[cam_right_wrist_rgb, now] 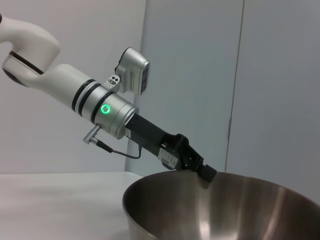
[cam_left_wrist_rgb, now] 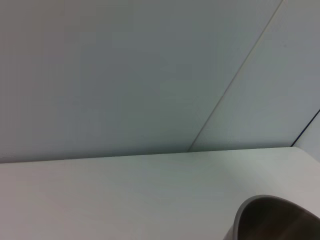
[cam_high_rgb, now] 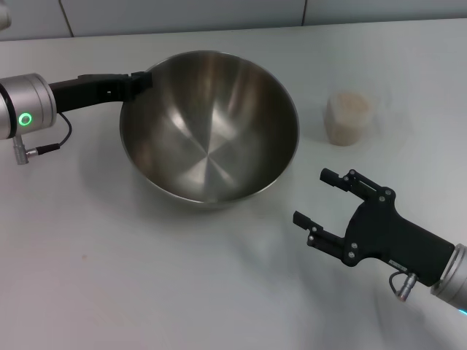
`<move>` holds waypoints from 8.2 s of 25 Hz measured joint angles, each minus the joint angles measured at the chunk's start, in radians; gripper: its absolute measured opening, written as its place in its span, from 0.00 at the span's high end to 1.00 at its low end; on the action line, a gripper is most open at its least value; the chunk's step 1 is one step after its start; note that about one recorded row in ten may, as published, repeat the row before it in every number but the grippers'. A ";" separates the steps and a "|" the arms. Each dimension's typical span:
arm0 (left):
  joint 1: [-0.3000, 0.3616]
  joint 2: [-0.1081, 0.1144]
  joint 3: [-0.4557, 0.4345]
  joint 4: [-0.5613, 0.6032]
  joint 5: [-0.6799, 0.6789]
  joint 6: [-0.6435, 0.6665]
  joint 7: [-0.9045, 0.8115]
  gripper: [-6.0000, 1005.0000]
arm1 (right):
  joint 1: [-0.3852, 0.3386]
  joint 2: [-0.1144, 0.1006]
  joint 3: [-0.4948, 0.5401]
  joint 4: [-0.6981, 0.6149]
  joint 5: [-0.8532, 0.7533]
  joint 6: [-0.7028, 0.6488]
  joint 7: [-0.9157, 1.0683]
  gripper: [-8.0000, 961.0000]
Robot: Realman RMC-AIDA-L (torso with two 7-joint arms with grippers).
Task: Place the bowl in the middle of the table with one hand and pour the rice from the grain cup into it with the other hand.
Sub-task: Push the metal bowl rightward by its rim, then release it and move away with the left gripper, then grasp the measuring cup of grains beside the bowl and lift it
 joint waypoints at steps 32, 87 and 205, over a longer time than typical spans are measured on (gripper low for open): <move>0.052 0.000 0.055 -0.002 -0.167 -0.049 0.160 0.59 | 0.013 -0.002 0.010 0.002 0.002 0.009 0.000 0.23; 0.313 0.026 -0.027 0.301 -0.117 0.630 0.527 0.16 | 0.002 0.002 0.057 0.025 0.017 0.001 -0.012 0.23; 0.263 0.007 -0.055 0.292 -0.129 0.579 0.522 0.16 | 0.150 -0.005 0.589 0.055 0.081 0.571 0.120 0.23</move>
